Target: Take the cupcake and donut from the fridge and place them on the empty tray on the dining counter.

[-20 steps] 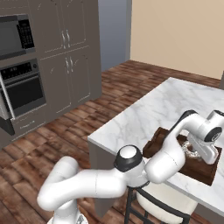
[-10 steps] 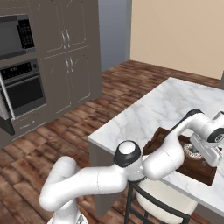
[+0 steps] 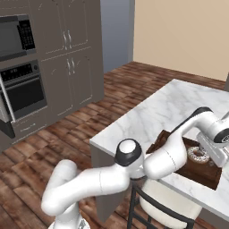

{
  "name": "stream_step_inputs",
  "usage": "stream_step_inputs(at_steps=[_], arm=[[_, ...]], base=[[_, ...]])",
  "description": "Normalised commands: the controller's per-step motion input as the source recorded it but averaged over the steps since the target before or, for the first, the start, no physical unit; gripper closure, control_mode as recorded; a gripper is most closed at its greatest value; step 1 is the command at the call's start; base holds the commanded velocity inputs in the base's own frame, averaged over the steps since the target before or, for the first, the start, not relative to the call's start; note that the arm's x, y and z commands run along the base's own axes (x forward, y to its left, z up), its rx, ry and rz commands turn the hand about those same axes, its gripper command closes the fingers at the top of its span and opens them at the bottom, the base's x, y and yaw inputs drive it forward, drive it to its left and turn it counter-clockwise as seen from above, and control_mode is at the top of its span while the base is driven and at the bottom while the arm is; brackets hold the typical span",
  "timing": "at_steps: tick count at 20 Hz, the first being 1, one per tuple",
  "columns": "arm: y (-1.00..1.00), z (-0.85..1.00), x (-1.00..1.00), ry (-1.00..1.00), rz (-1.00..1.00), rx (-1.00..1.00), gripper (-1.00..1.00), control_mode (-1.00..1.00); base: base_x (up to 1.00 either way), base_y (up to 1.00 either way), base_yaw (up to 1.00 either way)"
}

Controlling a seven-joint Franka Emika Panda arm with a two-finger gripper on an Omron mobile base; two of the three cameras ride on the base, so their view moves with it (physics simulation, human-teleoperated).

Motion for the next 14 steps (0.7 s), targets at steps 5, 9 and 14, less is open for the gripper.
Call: stream_step_inputs(at_steps=[5,9,14], arm=[[0.47,0.42,-0.67,-0.22,0.00,-0.15,-1.00,-1.00],[0.97,0.04,-0.85,-0.34,0.00,-0.28,-1.00,-1.00],[1.00,0.11,-0.62,-0.35,0.03,-0.28,-1.00,-1.00]], base=[[0.00,0.00,0.00],[0.00,0.00,0.00],[0.00,0.00,0.00]])
